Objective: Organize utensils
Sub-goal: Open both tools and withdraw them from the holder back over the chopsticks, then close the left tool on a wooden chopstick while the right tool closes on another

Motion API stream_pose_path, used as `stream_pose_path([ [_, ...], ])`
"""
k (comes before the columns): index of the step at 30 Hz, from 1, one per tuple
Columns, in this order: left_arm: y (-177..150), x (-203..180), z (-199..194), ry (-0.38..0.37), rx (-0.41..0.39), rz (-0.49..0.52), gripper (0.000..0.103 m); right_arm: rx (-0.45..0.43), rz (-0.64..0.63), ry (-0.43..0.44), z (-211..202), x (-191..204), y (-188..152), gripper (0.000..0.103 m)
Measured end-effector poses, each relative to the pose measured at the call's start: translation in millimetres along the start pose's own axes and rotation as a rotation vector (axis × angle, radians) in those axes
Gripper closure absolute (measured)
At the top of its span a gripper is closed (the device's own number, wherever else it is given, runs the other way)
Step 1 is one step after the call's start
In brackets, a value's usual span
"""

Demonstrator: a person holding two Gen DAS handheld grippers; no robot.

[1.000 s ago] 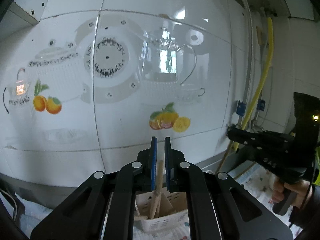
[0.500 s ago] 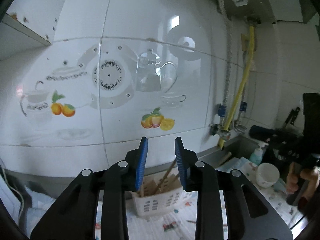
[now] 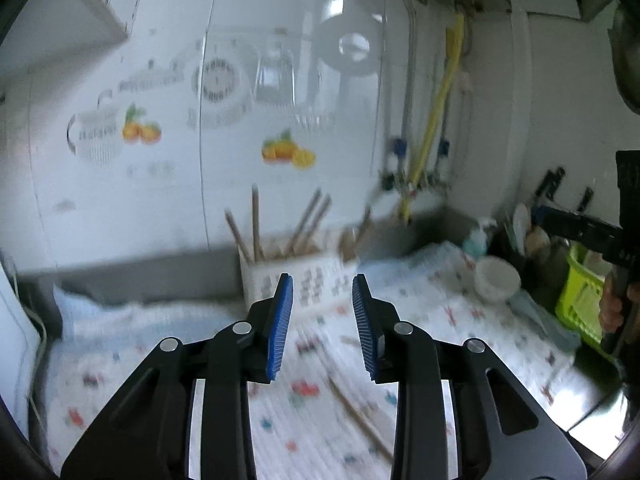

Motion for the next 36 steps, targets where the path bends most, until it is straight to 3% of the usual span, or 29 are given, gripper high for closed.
stream_pose_path([
  [8, -95.0, -14.8, 8.7, -0.044, 0.214, -0.032, 0.072, 0.156, 0.040, -0.018, -0.7, -11.3, -82.5, 0.074],
  [11, -119.6, -14.4, 13.7, -0.030, 0.259, -0.044, 0.072, 0.174, 0.088, 0.014, -6.7, -19.7, -98.3, 0.074],
  [15, -126.4, -1.3, 12.4, -0.018, 0.260, -0.096, 0.072, 0.163, 0.060, -0.024, -24.1, -31.2, -89.6, 0.074],
  [22, -110.2, 2.6, -1.9, -0.011, 0.231, -0.063, 0.072, 0.053, 0.024, -0.047, -71.7, -36.6, -46.6, 0.069],
  [26, -121.1, -10.1, -9.2, -0.044, 0.251, -0.054, 0.072, 0.007, 0.018, -0.044, -93.1, -34.4, -32.9, 0.069],
  [30, -144.9, -30.3, -12.3, -0.091, 0.292, -0.073, 0.072, 0.042, 0.020, -0.055, -89.2, -32.5, -46.4, 0.069],
  [36, -190.9, -70.8, -11.4, -0.168, 0.377, -0.105, 0.072, 0.116, 0.071, -0.058, -64.5, -29.6, -92.1, 0.069],
])
Point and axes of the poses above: each gripper's, at about its wrist camera, not at the fingertips, and z roughly the way its jaws point, x to its left, y to its top, the point moved 5 cm from there along z, roughly the way its jaws point, and after that the axes turned 10 degrees about -x, right-handed, at the moved point
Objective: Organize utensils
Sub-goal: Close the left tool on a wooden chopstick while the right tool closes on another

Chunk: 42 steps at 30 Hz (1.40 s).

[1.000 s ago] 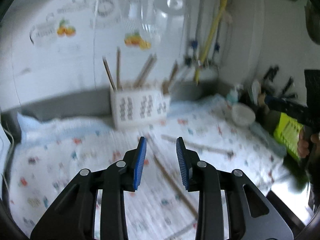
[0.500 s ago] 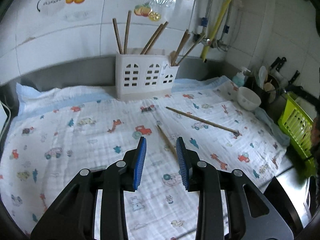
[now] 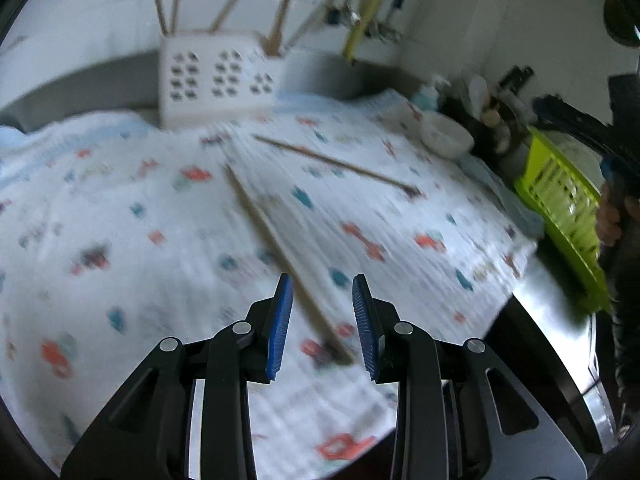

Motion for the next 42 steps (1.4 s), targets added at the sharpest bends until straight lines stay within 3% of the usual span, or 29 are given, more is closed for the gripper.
stream_pose_path([
  [7, -33.0, -10.3, 31.0, 0.010, 0.086, -0.012, 0.072, 0.036, 0.072, -0.019, 27.5, 0.1, -41.1, 0.069],
  [15, -39.4, -24.0, 35.7, 0.146, 0.077, 0.128, 0.072, 0.005, 0.107, -0.052, 23.6, -3.6, -58.9, 0.069],
  [25, -39.5, -25.7, 32.9, 0.244, 0.068, 0.126, 0.074, -0.054, 0.121, -0.110, -8.4, -19.3, -57.5, 0.068],
  [33, -36.2, -8.9, 29.6, 0.255, 0.053, 0.114, 0.078, 0.044, 0.157, -0.143, 17.8, -38.5, -72.0, 0.068],
  [42, -33.3, 5.8, 27.3, 0.229, 0.028, 0.056, 0.078, 0.163, 0.133, -0.117, 67.2, -41.6, -88.0, 0.068],
])
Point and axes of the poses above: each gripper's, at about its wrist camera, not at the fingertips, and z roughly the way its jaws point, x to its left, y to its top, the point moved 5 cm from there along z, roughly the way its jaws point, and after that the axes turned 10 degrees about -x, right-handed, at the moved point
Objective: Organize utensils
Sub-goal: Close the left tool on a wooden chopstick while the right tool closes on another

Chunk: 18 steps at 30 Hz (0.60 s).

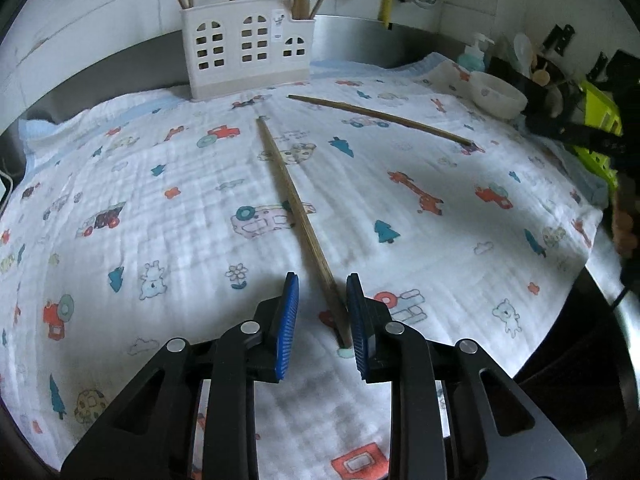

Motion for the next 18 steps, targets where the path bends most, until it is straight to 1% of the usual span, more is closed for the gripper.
stream_pose_path([
  [1, 0.7, 1.7, -0.1, -0.009, 0.002, -0.022, 0.078, 0.010, -0.004, 0.000, 6.3, -0.3, -0.3, 0.068],
  [3, 0.9, 3.1, 0.0, -0.008, 0.001, -0.033, 0.078, 0.034, -0.015, 0.005, 17.3, -0.4, -0.8, 0.068],
  [7, 0.3, 2.9, 0.8, 0.000, -0.006, -0.040, 0.078, 0.082, -0.079, -0.009, 42.1, -3.0, -0.7, 0.068],
  [12, -0.7, 2.3, -0.4, 0.013, -0.006, -0.056, 0.078, 0.126, -0.120, -0.005, 66.2, -7.5, 2.0, 0.068],
  [15, -0.8, 3.4, -0.8, 0.007, -0.006, -0.054, 0.078, 0.157, -0.149, 0.005, 78.6, -5.0, 1.7, 0.068],
  [18, 0.1, 7.7, -1.0, 0.009, 0.001, -0.055, 0.086, 0.187, -0.177, 0.000, 89.2, -3.8, -2.3, 0.071],
])
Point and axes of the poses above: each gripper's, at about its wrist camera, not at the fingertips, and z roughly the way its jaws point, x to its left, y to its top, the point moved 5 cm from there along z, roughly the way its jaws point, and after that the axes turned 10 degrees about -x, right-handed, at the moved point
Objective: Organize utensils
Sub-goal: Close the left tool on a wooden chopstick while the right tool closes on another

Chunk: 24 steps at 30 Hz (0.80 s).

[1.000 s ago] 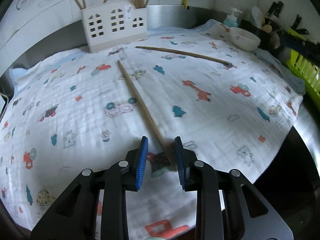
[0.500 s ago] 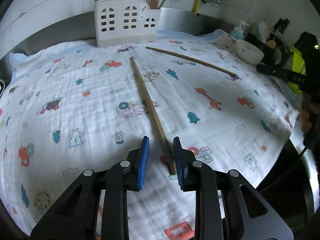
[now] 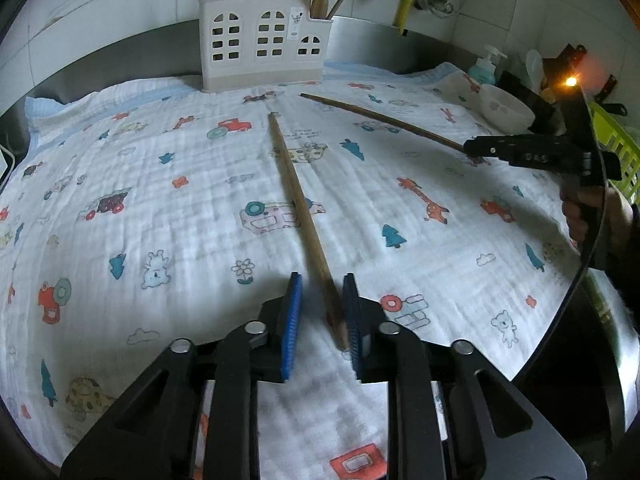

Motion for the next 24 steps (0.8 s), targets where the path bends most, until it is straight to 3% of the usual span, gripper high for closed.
stream_pose_path([
  [5, 1.5, 15.5, -2.5, 0.032, -0.002, -0.018, 0.089, 0.018, -0.018, -0.010, 5.8, 2.3, -3.2, 0.090],
  [15, -0.2, 35.6, -6.6, 0.011, -0.010, -0.109, 0.088, 0.022, -0.039, 0.019, 1.8, 22.3, -9.0, 0.091],
  [24, -3.6, 31.6, -10.2, -0.002, -0.033, -0.105, 0.088, 0.017, -0.028, -0.011, 2.9, 25.3, -9.0, 0.089],
])
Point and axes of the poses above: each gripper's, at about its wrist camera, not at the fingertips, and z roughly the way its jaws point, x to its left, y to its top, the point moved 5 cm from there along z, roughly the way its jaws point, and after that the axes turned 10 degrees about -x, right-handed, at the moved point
